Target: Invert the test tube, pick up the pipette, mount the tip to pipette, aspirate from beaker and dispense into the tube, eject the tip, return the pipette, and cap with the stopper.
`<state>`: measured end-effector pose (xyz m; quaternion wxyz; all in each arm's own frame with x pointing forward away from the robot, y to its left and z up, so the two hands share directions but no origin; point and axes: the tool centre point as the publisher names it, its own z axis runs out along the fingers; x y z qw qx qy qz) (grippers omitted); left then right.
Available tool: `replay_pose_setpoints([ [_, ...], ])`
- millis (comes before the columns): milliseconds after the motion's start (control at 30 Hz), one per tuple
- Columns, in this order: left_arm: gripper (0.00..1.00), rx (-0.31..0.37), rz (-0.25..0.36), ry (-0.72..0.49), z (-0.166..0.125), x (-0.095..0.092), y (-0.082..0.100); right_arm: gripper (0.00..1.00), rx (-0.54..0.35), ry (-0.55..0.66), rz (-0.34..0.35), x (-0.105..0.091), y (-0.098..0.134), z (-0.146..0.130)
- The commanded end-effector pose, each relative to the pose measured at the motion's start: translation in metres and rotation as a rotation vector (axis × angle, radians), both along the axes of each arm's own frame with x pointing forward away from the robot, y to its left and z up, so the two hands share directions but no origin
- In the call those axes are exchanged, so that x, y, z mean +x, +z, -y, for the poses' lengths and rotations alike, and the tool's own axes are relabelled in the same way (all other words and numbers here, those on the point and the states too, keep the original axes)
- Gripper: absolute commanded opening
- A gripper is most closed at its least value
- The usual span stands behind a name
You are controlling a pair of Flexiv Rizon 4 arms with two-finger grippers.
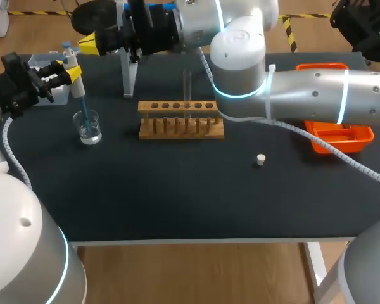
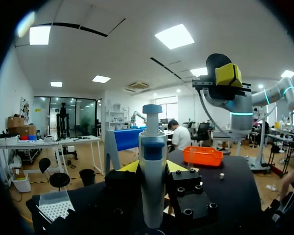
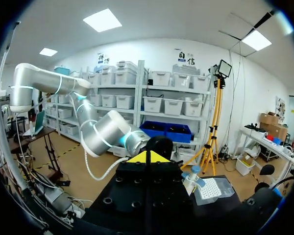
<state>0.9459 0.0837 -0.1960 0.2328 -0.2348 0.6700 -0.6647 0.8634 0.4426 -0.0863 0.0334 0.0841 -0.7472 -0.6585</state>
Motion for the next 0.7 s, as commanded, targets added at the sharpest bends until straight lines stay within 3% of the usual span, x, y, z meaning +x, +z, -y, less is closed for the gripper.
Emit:
replay_pose_setpoints([
  [33,0.0,-0.002,0.003,-0.001,-0.001,-0.001,0.0,0.0,0.049,-0.024,-0.009,0.003,-0.003,-0.011],
  [700,0.0,-0.002,0.003,-0.001,-0.001,-0.001,0.0,0.0,0.095,-0.131,-0.052,0.026,-0.008,-0.041],
])
